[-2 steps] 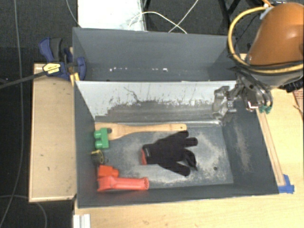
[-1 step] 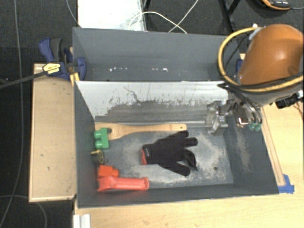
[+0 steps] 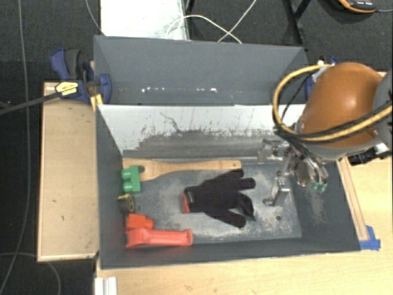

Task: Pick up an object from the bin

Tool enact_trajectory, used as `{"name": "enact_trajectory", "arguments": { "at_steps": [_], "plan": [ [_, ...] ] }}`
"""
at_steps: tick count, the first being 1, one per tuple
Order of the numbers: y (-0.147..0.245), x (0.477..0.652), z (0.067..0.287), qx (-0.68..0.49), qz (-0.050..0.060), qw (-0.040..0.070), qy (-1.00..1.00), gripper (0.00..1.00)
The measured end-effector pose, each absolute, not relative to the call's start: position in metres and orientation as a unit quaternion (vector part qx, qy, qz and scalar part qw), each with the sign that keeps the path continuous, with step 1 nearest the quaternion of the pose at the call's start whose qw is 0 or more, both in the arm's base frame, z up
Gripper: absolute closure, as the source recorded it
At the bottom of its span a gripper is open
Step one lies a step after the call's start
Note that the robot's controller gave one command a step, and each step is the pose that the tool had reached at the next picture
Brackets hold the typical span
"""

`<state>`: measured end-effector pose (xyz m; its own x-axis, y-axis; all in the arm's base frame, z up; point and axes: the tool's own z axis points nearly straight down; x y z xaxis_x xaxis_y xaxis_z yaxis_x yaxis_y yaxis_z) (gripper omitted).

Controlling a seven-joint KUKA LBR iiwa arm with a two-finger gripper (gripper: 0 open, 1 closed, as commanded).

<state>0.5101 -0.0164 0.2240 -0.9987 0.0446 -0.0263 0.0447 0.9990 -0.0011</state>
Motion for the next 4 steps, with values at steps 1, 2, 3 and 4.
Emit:
{"name": "enact_trajectory", "arguments": {
  "at_steps": [1,2,3,4],
  "plan": [
    [-0.016,0.511,0.226,0.022,-0.001,0.015,1.000,0.00],
    [0.025,0.503,0.159,0.021,0.000,0.016,1.000,0.00],
    [0.019,0.508,0.141,0.049,-0.001,0.020,0.999,0.00],
    [0.045,0.503,0.088,0.034,0.000,0.016,0.999,0.00]
  ]
}}
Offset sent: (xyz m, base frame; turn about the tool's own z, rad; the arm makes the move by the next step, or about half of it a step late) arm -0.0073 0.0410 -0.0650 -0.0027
